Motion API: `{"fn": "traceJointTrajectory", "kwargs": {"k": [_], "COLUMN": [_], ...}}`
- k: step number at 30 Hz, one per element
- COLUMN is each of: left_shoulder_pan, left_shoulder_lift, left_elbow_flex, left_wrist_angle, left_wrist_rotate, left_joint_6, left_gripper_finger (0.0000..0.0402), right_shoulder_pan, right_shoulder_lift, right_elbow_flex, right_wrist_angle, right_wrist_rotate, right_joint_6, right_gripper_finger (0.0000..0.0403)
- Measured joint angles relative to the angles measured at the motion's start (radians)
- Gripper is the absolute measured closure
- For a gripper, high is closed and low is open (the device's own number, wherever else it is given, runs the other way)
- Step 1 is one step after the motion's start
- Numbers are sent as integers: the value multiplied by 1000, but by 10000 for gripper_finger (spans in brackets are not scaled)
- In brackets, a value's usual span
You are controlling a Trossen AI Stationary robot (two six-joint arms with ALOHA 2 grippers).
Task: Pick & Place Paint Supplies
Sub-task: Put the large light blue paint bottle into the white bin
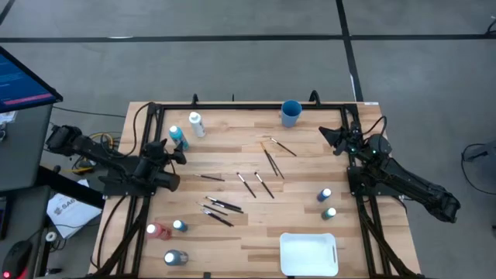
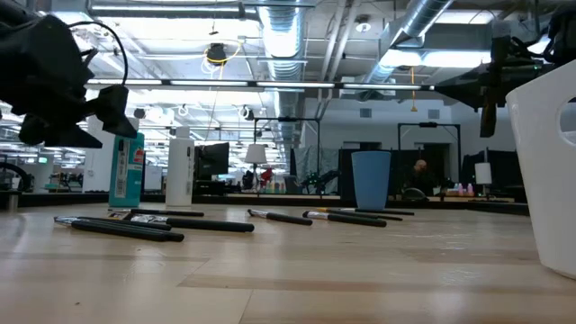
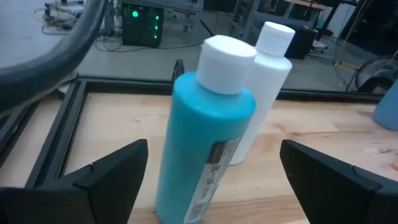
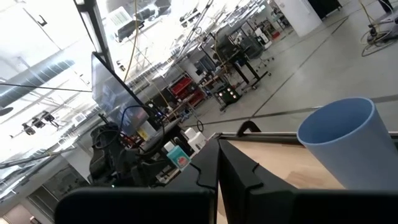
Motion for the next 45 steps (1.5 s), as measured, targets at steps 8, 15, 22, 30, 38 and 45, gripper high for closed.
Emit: {"fn": "traceJointTrajectory", "kwargs": {"k": [8,15,22,30,38,45], "left_shoulder_pan": [62,115,165,233,262,289], "left_shoulder_lift": [0,0,0,0,0,0], "left_elbow_flex": [-48,-109,-180,-226,-236,-236], "left_wrist_angle": [192,348,620,742,822,881], "left_wrist_rotate": [29,32,32,84,84,116], "left_joint_6": [214,248,471,540,630,726], "left_gripper_finger": [45,48,51,51,51,58], "right_shoulder_pan": [0,0,0,0,0,0], "right_shoulder_lift": [0,0,0,0,0,0], "right_elbow_flex": [0,0,0,0,0,0], "right_wrist_angle": [1,1,1,1,-2,-3], "right_wrist_rotate": [0,0,0,0,0,0], "right_joint_6": [0,0,0,0,0,0], "right_gripper_finger": [403,403,403,403,403,403]}}
